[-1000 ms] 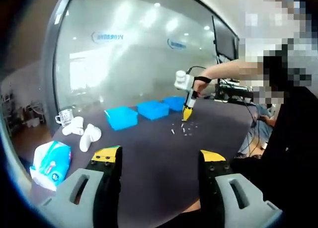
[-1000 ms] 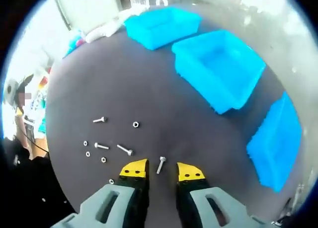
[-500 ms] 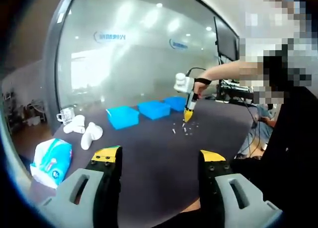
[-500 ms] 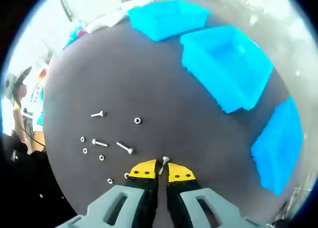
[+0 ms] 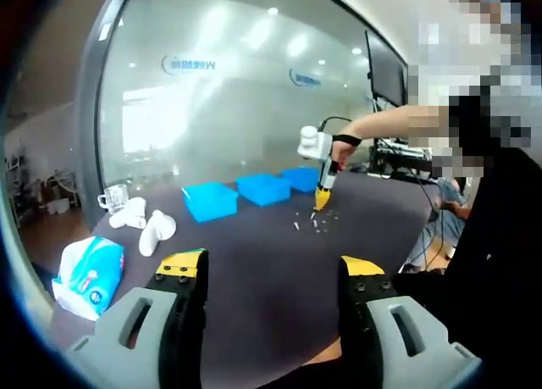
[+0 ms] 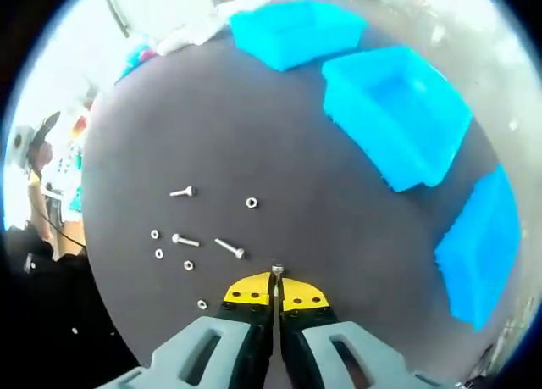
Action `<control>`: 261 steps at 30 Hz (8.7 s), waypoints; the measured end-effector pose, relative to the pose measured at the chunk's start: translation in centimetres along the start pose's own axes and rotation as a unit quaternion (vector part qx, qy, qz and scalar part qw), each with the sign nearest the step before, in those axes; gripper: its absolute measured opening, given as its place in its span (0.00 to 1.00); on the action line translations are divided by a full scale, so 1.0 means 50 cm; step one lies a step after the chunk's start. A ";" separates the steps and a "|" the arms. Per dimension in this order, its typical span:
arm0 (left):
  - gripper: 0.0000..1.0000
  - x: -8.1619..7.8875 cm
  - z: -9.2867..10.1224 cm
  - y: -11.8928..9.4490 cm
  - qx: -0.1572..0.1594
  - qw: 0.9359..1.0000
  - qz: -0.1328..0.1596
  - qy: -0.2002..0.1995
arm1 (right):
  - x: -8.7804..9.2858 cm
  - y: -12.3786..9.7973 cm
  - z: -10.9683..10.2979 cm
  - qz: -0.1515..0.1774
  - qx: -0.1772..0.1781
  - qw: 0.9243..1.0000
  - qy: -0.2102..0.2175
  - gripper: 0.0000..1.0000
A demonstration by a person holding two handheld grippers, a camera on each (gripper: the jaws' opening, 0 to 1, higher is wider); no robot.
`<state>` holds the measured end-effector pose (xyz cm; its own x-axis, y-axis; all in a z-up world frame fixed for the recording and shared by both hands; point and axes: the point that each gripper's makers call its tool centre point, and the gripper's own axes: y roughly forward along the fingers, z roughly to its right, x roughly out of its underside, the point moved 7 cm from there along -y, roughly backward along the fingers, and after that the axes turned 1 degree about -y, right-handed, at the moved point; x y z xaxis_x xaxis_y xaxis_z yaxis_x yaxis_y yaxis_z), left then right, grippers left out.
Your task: Sort the screws, nuts, and washers into the corresponding bins
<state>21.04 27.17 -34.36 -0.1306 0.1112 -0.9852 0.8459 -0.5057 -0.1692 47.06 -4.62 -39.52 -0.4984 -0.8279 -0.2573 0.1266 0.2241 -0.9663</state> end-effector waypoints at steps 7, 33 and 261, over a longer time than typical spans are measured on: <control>0.60 -0.007 0.001 0.003 -0.003 1.000 0.004 -0.001 | 0.009 -0.037 -0.019 0.084 -0.020 0.996 0.025 0.00; 0.60 -0.029 0.021 0.028 0.006 1.000 0.019 0.002 | 0.214 -0.227 -0.101 0.437 0.089 0.891 0.082 0.00; 0.60 -0.057 -0.022 0.020 -0.047 0.997 0.054 -0.033 | -0.006 -0.116 -0.076 0.180 -0.006 0.923 -0.341 0.33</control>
<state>22.82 27.26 -31.67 -0.0673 0.0021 -0.9977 0.9014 -0.4286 -0.0617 43.19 -3.71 -33.80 0.2295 -0.8290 -0.5099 0.1671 0.5497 -0.8185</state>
